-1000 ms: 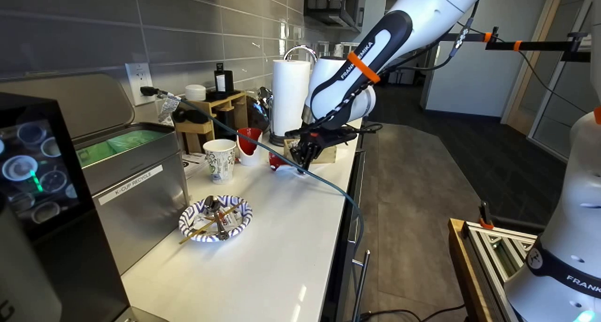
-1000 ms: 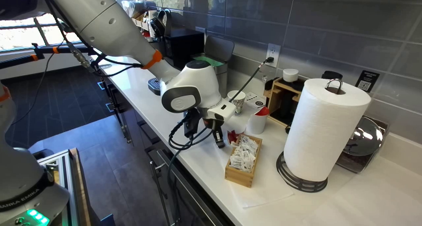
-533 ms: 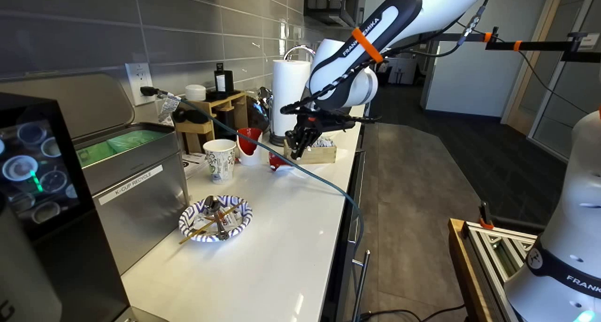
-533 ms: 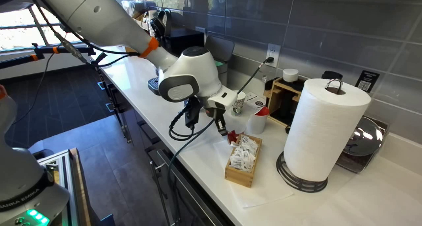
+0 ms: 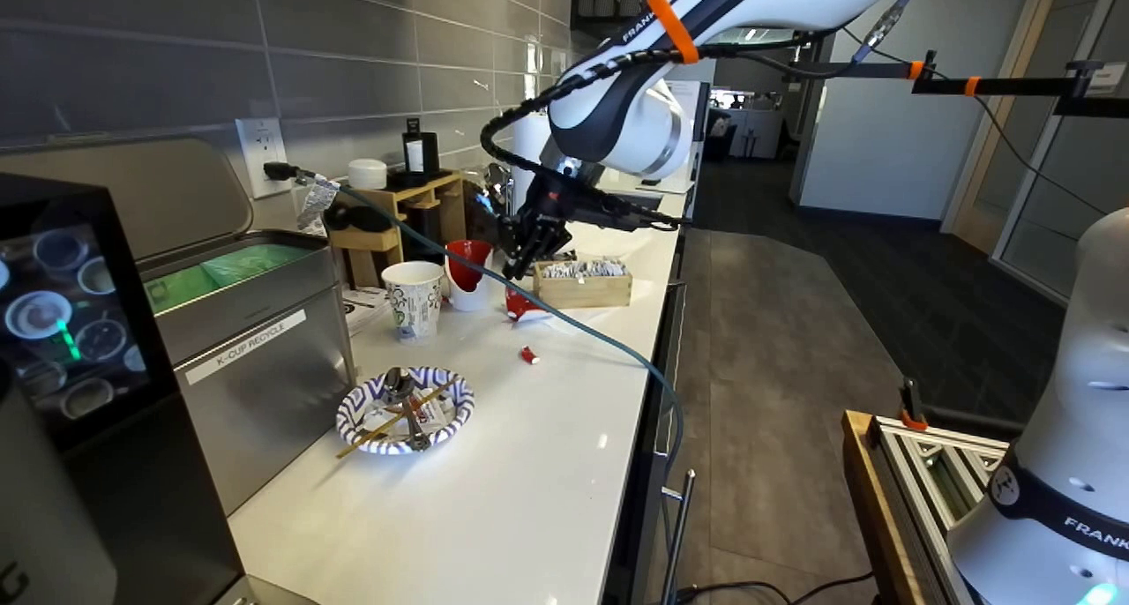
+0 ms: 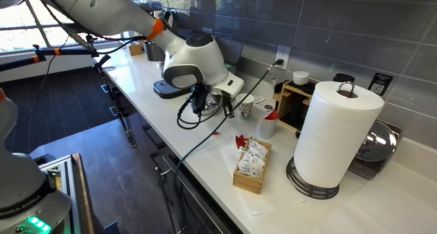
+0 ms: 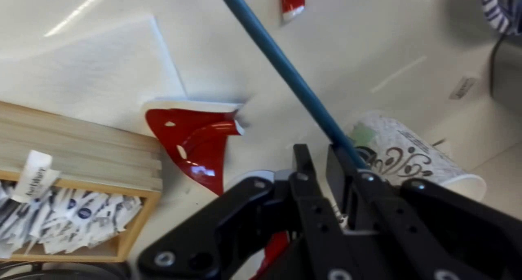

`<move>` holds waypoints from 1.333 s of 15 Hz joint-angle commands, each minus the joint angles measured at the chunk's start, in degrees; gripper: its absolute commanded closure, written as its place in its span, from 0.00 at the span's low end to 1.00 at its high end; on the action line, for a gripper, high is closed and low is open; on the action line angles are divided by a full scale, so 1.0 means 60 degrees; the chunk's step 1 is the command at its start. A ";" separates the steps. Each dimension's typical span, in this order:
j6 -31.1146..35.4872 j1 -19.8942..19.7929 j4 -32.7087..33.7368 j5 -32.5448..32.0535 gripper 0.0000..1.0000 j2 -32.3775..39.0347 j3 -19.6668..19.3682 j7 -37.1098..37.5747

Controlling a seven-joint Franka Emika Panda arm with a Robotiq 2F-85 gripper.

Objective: Put the broken piece closest to you in the broken cup

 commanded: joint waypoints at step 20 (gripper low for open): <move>-0.2271 0.0220 -0.0660 -0.2664 0.13 -0.0259 -0.1034 -0.0129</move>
